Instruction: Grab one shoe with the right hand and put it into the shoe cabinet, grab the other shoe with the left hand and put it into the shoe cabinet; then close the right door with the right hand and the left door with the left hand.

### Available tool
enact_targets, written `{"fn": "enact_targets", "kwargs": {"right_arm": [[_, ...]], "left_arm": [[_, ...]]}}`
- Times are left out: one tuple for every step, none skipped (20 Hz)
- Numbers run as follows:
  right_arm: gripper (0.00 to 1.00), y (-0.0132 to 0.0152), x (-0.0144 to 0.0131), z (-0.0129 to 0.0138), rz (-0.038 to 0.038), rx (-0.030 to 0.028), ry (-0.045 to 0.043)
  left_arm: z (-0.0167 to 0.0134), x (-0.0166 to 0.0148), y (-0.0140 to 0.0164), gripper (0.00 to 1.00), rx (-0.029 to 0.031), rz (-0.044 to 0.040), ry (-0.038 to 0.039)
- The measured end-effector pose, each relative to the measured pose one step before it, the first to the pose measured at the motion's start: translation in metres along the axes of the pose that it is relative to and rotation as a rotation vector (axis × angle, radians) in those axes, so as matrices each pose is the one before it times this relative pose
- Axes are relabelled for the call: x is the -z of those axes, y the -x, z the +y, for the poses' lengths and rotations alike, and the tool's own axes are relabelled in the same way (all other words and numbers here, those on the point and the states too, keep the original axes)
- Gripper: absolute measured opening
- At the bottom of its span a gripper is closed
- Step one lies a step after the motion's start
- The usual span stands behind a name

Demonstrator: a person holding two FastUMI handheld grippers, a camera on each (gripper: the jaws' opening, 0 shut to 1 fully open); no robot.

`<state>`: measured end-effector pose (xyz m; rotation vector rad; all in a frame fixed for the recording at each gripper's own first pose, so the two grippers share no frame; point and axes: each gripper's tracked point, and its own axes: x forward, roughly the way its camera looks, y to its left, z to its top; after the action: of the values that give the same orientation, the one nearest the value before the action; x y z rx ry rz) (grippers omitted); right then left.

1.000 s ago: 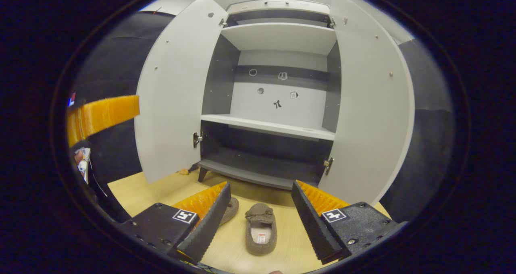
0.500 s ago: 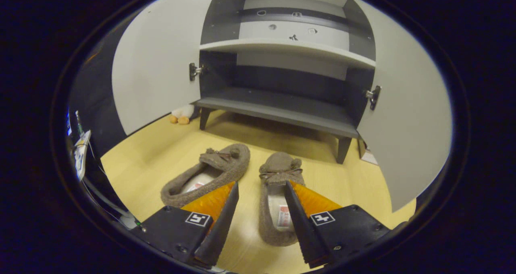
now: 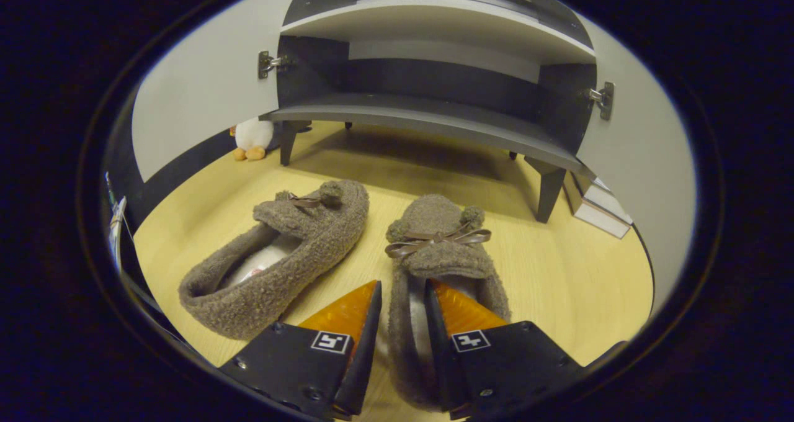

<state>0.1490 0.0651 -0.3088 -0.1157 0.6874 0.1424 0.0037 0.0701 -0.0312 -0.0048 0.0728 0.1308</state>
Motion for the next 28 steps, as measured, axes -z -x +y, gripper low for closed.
{"fn": "enact_targets", "kwargs": {"right_arm": [[0.39,-0.0022,-0.00066,-0.00141,-0.00849,0.003,0.00393],[0.31,-0.00213,-0.00134,0.00036,-0.00773,0.00198,0.00185],[0.28,-0.00116,0.00111,-0.00089,-0.00353,0.00049,0.00392],[0.24,-0.00022,0.00015,-0.00227,-0.00131,0.00982,0.00656],[0.19,-0.00191,-0.00086,0.00127,-0.00499,-0.01471,-0.00452],[0.14,0.00125,-0.00101,0.00013,-0.00043,-0.0123,-0.00821],[0.08,0.00086,-0.00188,-0.00028,-0.00562,-0.01011,-0.01037],[0.07,0.00261,-0.00355,-0.00283,-0.01561,0.0046,-0.00235],[0.06,0.00345,-0.00661,-0.00606,-0.02997,0.01841,0.00957],[0.06,0.00627,-0.00946,-0.00626,-0.02941,0.01389,0.00135],[0.06,0.00785,-0.00677,-0.0024,-0.02305,0.0041,-0.01327],[0.05,0.00835,-0.00918,-0.0015,-0.02419,-0.00264,-0.01939],[0.06,0.00908,-0.01147,-0.00273,-0.02947,0.0064,0.00002],[0.05,0.00929,-0.01326,-0.00574,-0.0298,0.0171,0.02592],[0.05,0.01038,-0.01506,-0.00433,-0.03173,0.00809,0.02386],[0.05,0.00993,-0.01636,0.00095,-0.03322,-0.00546,0.0104],[0.05,0.00859,-0.01673,-0.00037,-0.02499,-0.0036,0.00525],[0.05,0.00796,-0.01605,-0.00328,-0.02204,0.00277,0.00432],[0.05,0.00699,-0.01843,-0.0028,-0.01849,0.00786,0.00614],[0.06,0.00552,-0.02115,-0.00498,-0.02826,0.01592,0.00842],[0.05,0.00372,-0.02393,-0.00401,-0.03376,0.01263,0.01184],[0.05,0.00163,-0.02368,-0.00216,-0.02908,0.00221,0.00568],[0.05,-0.00122,-0.02468,-0.00128,-0.02383,-0.0076,0.00191],[0.05,-0.00505,-0.02336,-0.00114,-0.01768,-0.01156,-0.004],[0.05,-0.00841,-0.02248,-0.00232,-0.01543,-0.00784,-0.00585],[0.05,-0.00941,-0.01946,-0.00587,-0.0155,0.00755,0.00836],[0.05,-0.01324,-0.01801,-0.00829,-0.009,0.02013,0.01399],[0.05,-0.0143,-0.01533,-0.00661,-0.00286,0.01829,0.01511]], "left_arm": [[0.00008,0.00048,-0.00086,0.95,0.00059,0.00134,0.00205],[-0.0005,0.00028,-0.00147,0.95,0.00211,0.00281,0.00277],[-0.00019,0.00132,-0.00105,0.95,0.00051,0.00265,0.00202],[-0.00004,0.00021,-0.00028,0.95,0.0002,0.0004,0.00271],[-0.00085,-0.00033,-0.00091,0.95,0.00036,-0.00055,0.00272],[-0.00082,0.00002,0.00015,0.95,0.00162,-0.0002,0.00279],[-0.00048,0.00008,0.00066,0.95,0.0034,0.00063,0.00243],[-0.00146,0.00027,0.00064,0.95,0.00327,-0.00011,0.00038],[-0.00076,0.00053,0.00147,0.95,0.00245,0.00077,-0.00222],[-0.00084,-0.00011,0.00019,0.95,0.00186,0.00018,-0.00264],[-0.00092,-0.00116,0.00029,0.95,0.00246,-0.00206,-0.00001],[-0.00209,0.00033,0.00088,0.95,0.00445,-0.00252,0.00279],[-0.00186,0.00009,-0.00047,0.95,0.00532,-0.00067,0.00252],[-0.00175,0.00008,-0.00053,0.95,0.00483,0.00045,0.00121],[-0.00187,0.00035,0.00026,0.95,0.00528,-0.00162,0.00194],[-0.00319,-0.00065,-0.00025,0.95,0.0078,-0.00389,0.00348],[-0.00323,-0.00069,-0.00045,0.95,0.00917,-0.00319,0.00309],[-0.00246,-0.00098,-0.00052,0.95,0.00789,-0.00385,0.00176],[-0.00197,-0.00117,-0.0001,0.95,0.00623,-0.00488,0.00038],[-0.0011,-0.00114,-0.00123,0.95,0.00288,-0.00523,0.00044],[-0.00179,-0.00035,0.00071,0.95,0.00385,-0.00456,0.00112],[-0.00146,0.00016,0.00047,0.95,0.00486,-0.00388,-0.00071],[-0.00131,0.00004,-0.00048,0.95,0.00262,-0.0009,-0.00449],[-0.00035,-0.00022,0.00014,0.95,0.00152,-0.00018,-0.00398],[0.00031,0.00069,0.0008,0.95,0.00031,-0.00118,-0.00175],[0.00045,0.0,0.00098,0.95,-0.00089,-0.00132,0.00011],[0.00053,-0.0009,0.00112,0.95,-0.00301,-0.00274,-0.00002],[0.00188,-0.00083,0.00115,0.95,-0.00562,-0.00271,-0.00173]]}}
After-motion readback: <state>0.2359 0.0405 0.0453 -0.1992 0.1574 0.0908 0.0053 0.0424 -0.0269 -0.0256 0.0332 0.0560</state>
